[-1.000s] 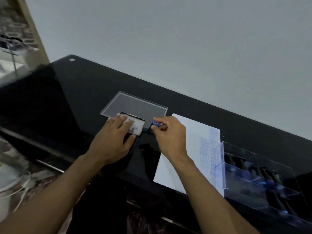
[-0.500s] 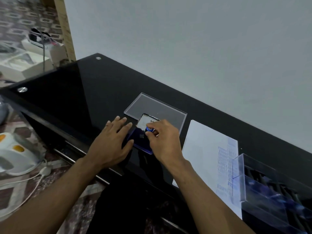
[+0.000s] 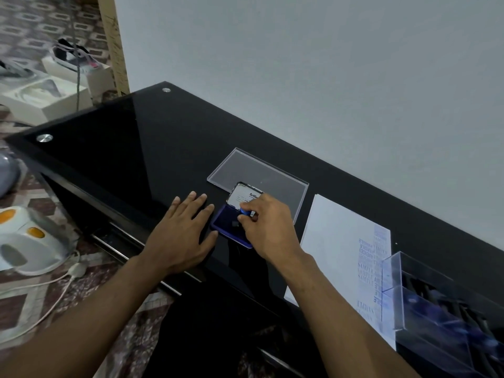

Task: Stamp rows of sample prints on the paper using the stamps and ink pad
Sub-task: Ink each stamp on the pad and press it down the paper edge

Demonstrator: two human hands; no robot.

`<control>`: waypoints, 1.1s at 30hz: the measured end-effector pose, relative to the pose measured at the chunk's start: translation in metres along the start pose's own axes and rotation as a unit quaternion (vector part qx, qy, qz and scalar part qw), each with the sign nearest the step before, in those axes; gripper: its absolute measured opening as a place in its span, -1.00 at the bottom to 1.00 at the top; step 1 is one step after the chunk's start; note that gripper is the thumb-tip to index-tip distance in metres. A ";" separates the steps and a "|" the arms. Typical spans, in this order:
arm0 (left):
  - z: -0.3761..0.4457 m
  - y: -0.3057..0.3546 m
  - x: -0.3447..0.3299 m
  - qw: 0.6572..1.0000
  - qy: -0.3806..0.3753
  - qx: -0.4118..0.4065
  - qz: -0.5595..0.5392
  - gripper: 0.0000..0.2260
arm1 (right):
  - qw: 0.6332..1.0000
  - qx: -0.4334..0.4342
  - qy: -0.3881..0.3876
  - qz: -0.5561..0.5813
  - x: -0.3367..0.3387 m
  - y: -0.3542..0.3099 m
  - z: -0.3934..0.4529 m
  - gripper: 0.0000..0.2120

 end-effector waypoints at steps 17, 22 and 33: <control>0.000 0.001 -0.001 1.000 0.000 0.005 0.010 -0.30 | 1.000 -0.026 -0.005 0.003 -0.004 0.003 -0.002 -0.86; -0.001 0.001 -0.002 1.000 0.006 0.004 0.010 -0.32 | 1.000 -0.024 -0.010 -0.001 -0.002 0.001 0.000 -0.81; 0.000 0.002 0.000 1.000 0.000 0.008 0.004 -0.28 | 0.999 -0.045 -0.019 0.001 -0.003 0.004 0.004 -0.87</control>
Point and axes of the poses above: each hand's wrist, its own z-axis towards the middle knuckle, its own x-axis out of the back of the hand, y = z × x, the point moved 4 cm from there along z, towards the middle knuckle, and after that the axes turned 5 degrees about z, right-handed, at the moved point
